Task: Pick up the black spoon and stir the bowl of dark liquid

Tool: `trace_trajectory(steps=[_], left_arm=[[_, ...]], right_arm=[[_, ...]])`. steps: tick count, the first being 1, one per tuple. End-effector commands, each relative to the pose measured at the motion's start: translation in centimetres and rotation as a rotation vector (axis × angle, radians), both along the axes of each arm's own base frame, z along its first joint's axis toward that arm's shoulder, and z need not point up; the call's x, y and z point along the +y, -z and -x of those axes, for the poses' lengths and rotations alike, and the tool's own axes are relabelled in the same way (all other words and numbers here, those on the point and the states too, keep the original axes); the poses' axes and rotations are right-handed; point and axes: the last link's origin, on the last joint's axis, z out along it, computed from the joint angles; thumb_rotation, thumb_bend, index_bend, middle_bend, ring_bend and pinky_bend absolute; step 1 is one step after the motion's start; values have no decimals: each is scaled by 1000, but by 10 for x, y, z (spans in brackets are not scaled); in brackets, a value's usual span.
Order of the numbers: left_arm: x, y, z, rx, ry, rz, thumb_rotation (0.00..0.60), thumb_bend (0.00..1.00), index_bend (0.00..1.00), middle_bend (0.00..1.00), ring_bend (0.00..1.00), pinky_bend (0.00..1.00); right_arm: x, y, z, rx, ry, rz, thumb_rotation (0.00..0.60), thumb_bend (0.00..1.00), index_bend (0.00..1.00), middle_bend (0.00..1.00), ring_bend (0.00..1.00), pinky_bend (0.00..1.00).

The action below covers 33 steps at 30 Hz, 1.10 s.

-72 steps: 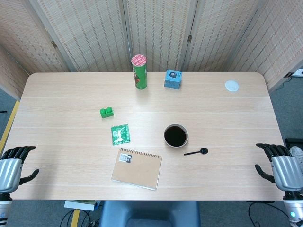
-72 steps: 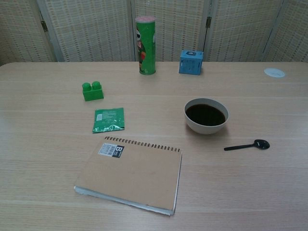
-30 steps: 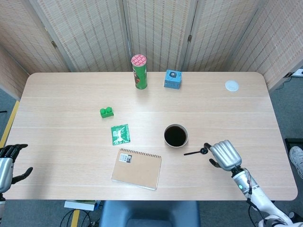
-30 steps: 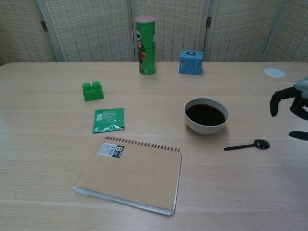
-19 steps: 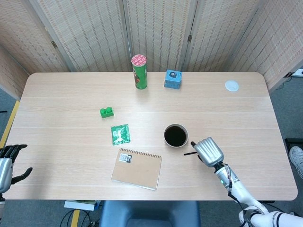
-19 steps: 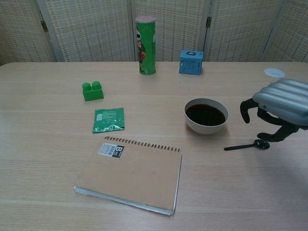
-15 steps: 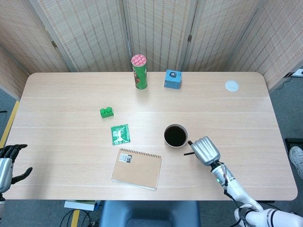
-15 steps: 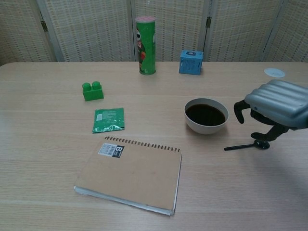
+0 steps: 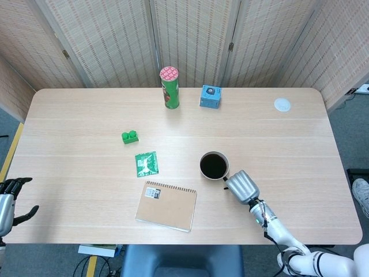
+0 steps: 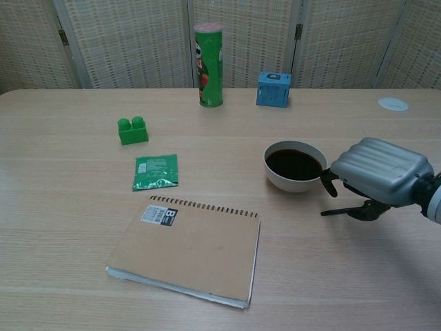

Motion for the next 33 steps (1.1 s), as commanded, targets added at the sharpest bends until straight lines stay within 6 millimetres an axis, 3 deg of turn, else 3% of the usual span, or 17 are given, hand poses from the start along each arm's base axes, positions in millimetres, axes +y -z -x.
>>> trace_trajectory(steps=[1, 15, 33], left_arm=[[0, 1, 0, -1, 1, 2, 600, 231, 274, 324, 249, 269], [-1, 0, 3, -5, -9, -1, 600, 231, 274, 323, 249, 269], [-3, 1, 6, -7, -16, -2, 600, 231, 274, 324, 249, 269]], right_arm=[[0, 5, 1, 11, -7, -5, 600, 230, 505, 878, 1000, 1000], [-8, 22, 2, 28, -5, -14, 600, 252, 529, 879, 1000, 1000], [-11, 25, 5, 47, -2, -14, 600, 252, 545, 879, 1000, 1000]])
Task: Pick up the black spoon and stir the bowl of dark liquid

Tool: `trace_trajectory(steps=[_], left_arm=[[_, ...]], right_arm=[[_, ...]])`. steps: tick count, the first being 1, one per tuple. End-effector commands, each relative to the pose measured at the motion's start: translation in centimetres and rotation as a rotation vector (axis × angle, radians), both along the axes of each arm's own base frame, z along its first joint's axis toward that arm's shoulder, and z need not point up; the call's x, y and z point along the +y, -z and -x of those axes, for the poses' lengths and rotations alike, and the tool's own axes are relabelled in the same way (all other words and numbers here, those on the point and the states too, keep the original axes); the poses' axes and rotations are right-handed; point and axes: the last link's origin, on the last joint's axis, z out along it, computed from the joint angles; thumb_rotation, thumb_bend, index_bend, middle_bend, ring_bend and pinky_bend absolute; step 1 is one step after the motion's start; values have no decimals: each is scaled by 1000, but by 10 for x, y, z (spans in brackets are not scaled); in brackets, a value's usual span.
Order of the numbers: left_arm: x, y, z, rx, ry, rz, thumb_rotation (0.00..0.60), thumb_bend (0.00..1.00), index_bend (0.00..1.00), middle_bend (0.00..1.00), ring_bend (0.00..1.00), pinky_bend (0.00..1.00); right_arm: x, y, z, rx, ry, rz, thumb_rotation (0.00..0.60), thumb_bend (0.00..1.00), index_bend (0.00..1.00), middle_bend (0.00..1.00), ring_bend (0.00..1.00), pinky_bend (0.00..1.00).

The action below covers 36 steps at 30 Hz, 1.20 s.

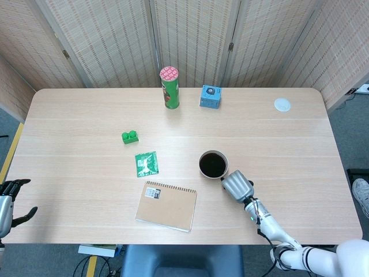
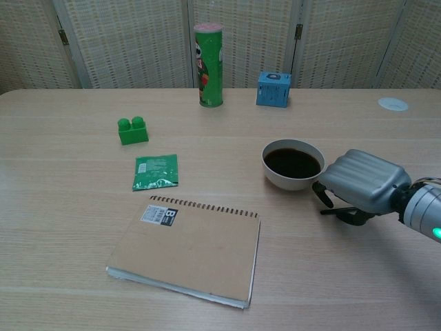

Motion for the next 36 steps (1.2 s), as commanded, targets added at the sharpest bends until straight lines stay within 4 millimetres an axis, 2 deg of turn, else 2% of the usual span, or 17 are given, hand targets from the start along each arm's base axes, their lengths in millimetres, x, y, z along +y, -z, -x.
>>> trace_trajectory(steps=[1, 21, 36], left_arm=[[0, 0, 0, 1, 0, 0, 600, 231, 274, 324, 249, 269], [0, 2, 0, -1, 3, 4, 600, 232, 273, 323, 249, 269], [1, 2, -1, -8, 6, 3, 600, 231, 272, 324, 249, 269]], right_arm=[[0, 0, 0, 2, 1, 0, 600, 252, 545, 879, 1000, 1000], [4, -5, 12, 13, 25, -13, 600, 258, 549, 879, 1000, 1000], [2, -8, 14, -23, 15, 4, 600, 374, 598, 887, 1000, 1000]])
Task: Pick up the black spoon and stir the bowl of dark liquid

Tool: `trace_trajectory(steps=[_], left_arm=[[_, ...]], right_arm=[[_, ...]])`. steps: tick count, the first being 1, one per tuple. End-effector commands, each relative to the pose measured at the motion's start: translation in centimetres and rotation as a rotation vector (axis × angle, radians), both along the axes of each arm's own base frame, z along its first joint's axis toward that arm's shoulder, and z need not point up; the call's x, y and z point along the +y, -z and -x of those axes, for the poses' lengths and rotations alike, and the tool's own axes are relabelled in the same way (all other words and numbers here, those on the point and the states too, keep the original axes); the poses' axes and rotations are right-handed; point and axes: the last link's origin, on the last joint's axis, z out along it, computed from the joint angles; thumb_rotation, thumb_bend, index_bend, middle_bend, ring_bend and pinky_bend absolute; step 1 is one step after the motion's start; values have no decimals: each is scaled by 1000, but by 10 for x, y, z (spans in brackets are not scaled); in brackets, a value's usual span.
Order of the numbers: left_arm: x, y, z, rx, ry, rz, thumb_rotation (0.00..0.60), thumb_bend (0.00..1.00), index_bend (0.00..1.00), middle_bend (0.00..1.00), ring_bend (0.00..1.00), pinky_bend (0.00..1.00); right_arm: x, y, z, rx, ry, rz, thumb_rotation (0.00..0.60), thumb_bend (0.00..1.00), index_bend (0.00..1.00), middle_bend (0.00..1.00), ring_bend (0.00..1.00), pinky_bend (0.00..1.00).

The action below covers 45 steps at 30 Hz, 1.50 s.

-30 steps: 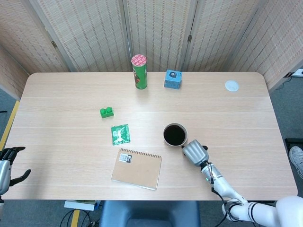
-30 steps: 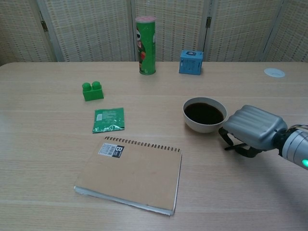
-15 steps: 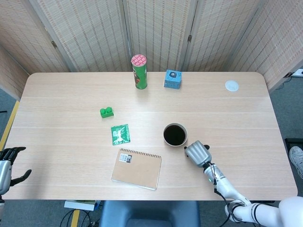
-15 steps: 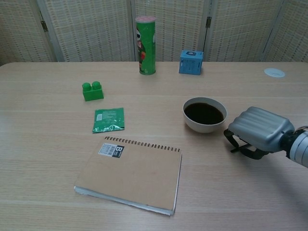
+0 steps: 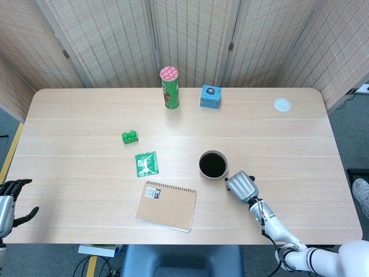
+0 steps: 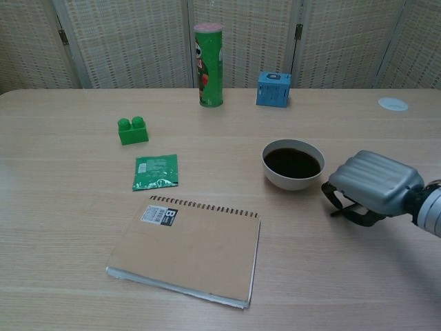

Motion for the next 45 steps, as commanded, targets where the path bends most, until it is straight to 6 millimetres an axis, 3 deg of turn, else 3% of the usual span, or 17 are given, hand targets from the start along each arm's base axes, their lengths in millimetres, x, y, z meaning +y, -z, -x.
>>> trace_trajectory(steps=[1, 17, 34, 39, 45], left_arm=[[0, 0, -1, -3, 2, -1, 600, 231, 272, 324, 249, 269], [2, 0, -3, -1, 5, 1, 600, 231, 272, 323, 249, 269], [3, -3, -7, -3, 12, -8, 600, 231, 272, 324, 249, 269], [2, -4, -10, -2, 22, -10, 600, 231, 272, 323, 249, 269], [1, -6, -11, 0, 17, -13, 600, 231, 272, 324, 249, 269]], right_arm=[[0, -1, 1, -1, -1, 2, 600, 379, 600, 887, 1000, 1000], [-2, -9, 0, -73, -1, 18, 600, 411, 667, 894, 1000, 1000], [-4, -87, -39, -447, 39, 30, 600, 425, 704, 907, 1000, 1000], [-17, -85, -55, -580, 104, -19, 600, 425, 707, 907, 1000, 1000], [-35, -65, -72, -649, 136, -77, 600, 425, 708, 906, 1000, 1000]])
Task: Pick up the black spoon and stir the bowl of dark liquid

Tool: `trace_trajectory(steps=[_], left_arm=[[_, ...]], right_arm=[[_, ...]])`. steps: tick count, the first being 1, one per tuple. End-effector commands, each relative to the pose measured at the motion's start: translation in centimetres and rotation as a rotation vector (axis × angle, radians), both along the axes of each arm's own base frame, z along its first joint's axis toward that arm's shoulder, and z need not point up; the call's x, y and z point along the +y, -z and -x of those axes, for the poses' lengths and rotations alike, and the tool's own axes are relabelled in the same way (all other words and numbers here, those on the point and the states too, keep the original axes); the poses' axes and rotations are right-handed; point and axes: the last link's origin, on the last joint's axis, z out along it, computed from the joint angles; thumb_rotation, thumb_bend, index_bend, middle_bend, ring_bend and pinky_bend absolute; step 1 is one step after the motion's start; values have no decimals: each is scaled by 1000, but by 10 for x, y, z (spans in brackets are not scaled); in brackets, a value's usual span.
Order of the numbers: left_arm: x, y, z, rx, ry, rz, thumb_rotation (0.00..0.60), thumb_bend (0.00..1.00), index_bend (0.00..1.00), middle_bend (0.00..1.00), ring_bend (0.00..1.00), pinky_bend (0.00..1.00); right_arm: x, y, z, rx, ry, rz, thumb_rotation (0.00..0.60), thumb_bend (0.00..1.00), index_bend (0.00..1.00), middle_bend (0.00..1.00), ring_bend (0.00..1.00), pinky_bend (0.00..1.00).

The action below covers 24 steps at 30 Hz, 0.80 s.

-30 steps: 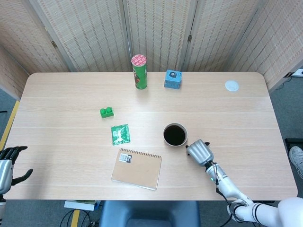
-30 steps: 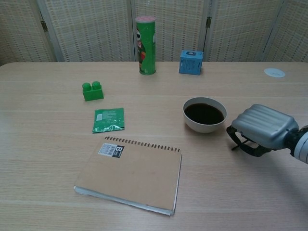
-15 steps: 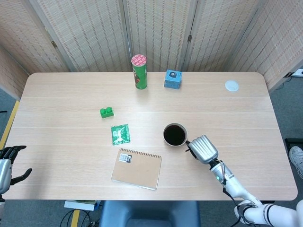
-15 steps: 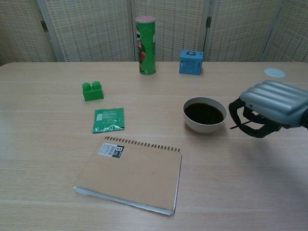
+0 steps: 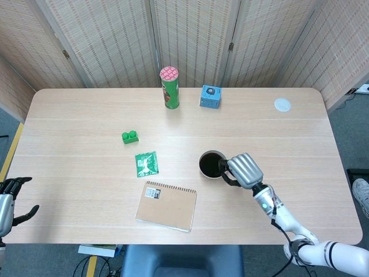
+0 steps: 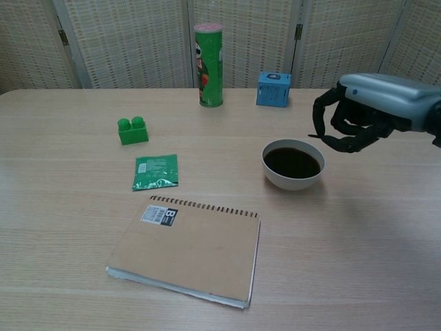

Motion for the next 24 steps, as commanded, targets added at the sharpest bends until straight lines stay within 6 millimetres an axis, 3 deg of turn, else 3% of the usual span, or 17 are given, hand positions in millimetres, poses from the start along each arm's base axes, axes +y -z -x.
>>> trace_trajectory(steps=[1, 13, 24], left_arm=[[0, -1, 0, 0, -1, -1, 600, 231, 272, 324, 249, 269], [-1, -3, 3, -7, -19, -4, 600, 232, 272, 324, 249, 269], [-1, -4, 4, -15, -27, 0, 600, 231, 272, 324, 249, 269]], right_arm=[[-12, 14, -11, -40, 14, -31, 600, 425, 708, 906, 1000, 1000], [-43, 56, -38, -199, 62, -97, 600, 425, 716, 904, 1000, 1000], [-53, 79, -34, -364, 141, -133, 600, 424, 716, 905, 1000, 1000]])
